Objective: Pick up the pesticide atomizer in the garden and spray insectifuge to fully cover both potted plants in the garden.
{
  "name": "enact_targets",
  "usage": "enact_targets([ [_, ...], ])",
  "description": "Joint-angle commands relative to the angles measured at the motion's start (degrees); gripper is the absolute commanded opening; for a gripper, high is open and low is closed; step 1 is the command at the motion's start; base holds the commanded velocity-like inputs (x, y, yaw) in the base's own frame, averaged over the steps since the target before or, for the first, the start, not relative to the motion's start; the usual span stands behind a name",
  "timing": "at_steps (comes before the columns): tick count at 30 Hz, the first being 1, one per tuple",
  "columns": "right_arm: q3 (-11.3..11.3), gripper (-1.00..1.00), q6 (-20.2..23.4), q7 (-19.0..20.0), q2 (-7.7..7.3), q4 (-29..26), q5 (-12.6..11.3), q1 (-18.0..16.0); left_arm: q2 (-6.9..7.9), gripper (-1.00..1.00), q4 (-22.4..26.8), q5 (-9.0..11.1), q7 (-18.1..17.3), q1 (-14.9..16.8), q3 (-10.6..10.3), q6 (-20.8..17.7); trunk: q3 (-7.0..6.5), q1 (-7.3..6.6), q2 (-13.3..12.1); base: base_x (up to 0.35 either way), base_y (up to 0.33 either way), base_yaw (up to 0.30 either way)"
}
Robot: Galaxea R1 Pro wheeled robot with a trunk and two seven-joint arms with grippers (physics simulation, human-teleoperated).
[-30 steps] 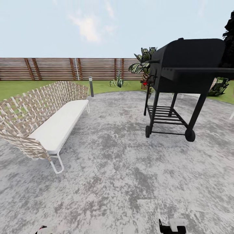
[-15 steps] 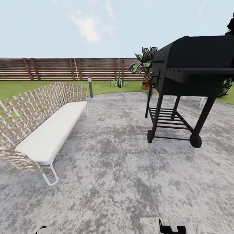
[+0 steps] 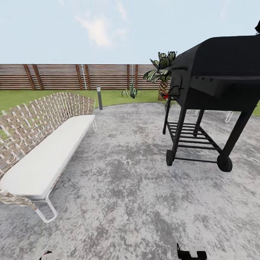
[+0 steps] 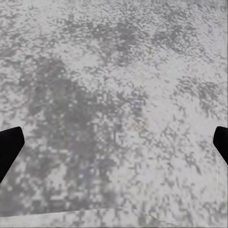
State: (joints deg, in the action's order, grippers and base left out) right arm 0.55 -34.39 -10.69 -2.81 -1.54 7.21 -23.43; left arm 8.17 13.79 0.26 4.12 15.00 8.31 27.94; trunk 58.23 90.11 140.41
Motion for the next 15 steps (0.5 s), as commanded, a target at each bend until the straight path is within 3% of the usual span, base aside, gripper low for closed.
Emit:
enact_targets([
  [1, 0.1, 1.0, -0.1, -0.5, 0.0, 0.1, 0.6, 0.0, 0.0, -1.0, 0.0, 0.0, 0.2, 0.0, 0.0, 0.2, 0.05, 0.02, 0.0, 0.338, 0.0, 0.0],
  [15, 0.1, 1.0, -0.1, -0.6, 0.07, 0.0, 0.5, 0.0, 0.0, -1.0, 0.0, 0.0, 0.2, 0.0, 0.0, 0.2, 0.05, 0.02, 0.0, 0.338, 0.0, 0.0],
])
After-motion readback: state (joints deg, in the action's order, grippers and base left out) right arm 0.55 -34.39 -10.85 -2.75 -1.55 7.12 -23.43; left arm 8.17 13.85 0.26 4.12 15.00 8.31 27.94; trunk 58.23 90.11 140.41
